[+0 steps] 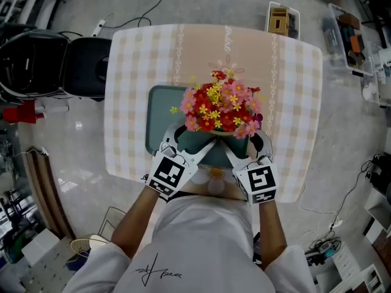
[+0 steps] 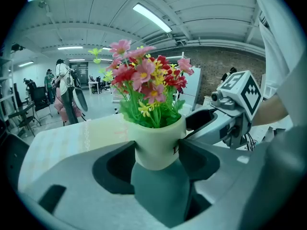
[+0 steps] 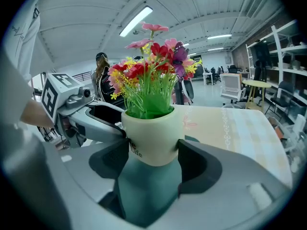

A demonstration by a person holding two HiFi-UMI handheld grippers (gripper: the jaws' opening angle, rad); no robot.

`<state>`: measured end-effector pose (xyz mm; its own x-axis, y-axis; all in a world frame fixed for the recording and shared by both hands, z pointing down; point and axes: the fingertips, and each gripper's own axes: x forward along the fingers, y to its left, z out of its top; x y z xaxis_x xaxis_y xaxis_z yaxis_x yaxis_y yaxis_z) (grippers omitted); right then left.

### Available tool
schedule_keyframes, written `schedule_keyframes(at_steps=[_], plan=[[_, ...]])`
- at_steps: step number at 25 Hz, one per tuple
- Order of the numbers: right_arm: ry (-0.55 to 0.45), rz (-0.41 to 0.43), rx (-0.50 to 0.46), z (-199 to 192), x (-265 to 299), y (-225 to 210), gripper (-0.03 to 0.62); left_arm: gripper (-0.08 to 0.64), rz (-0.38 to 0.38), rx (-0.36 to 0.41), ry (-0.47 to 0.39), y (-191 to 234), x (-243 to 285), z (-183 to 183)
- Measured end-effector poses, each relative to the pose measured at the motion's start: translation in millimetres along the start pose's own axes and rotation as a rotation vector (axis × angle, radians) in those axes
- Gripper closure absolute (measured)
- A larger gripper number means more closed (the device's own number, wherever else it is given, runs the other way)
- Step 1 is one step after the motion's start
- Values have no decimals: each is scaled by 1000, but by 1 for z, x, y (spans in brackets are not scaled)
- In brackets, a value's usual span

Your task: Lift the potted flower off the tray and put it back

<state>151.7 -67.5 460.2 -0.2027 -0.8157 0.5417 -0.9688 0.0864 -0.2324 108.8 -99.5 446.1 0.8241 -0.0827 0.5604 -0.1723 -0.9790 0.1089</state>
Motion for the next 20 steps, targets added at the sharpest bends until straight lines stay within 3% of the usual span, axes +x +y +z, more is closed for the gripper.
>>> schedule_keyframes(at_steps=[20], plan=[[18,29,48,-15,19,-29,267,278,12,-11,55,8,35,-9]])
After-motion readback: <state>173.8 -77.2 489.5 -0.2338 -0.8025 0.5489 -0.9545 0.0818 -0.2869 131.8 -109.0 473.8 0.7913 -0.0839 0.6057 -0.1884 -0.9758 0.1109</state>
